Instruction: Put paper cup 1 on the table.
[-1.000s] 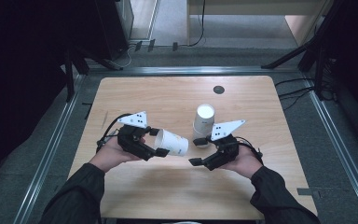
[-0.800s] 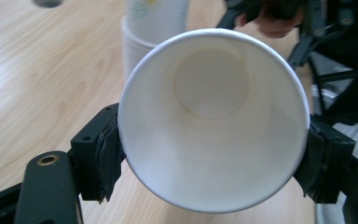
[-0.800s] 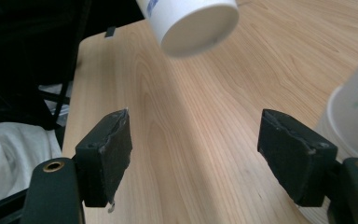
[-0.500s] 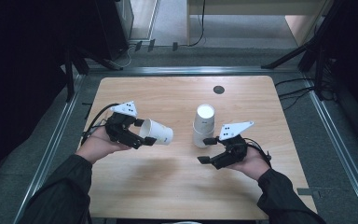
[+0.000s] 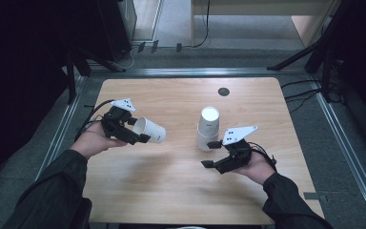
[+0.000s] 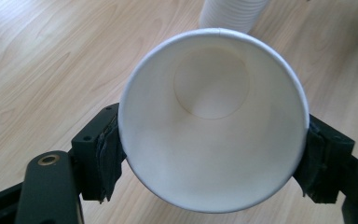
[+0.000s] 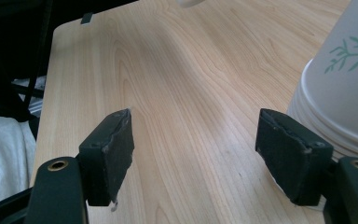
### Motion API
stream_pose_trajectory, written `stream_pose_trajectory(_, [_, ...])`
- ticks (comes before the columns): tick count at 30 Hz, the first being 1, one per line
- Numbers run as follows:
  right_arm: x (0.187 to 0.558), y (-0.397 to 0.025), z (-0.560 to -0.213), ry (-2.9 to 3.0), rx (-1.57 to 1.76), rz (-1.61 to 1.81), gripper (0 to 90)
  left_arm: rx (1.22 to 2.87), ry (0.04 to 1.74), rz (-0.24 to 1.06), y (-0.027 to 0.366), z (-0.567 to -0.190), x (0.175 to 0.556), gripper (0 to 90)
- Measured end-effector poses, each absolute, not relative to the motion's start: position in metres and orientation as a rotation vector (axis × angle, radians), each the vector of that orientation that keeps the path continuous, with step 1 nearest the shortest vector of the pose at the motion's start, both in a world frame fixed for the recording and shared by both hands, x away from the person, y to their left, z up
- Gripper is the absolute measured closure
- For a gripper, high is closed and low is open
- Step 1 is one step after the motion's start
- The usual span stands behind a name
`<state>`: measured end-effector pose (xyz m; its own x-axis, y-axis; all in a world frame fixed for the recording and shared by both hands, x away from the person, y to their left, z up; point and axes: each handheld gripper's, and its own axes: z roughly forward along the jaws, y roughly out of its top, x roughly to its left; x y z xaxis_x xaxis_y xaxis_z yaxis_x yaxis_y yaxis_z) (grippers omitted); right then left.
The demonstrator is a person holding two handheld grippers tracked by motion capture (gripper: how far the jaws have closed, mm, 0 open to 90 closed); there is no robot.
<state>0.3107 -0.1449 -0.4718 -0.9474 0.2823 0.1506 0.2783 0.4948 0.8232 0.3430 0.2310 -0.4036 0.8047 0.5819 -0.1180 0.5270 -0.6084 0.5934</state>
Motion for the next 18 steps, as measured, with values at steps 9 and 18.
stream_pose_trajectory(9, [0.311, -0.145, -0.473, 2.724, 0.496, 1.503, 28.5, 2.435, 0.933, 0.131, 0.237, -0.409, 0.359, 22.0])
stream_pose_trajectory(18, [0.310, -0.144, -0.474, 2.726, 0.492, 1.500, 28.5, 2.518, 1.032, 0.151, 0.242, -0.414, 0.378, 22.1])
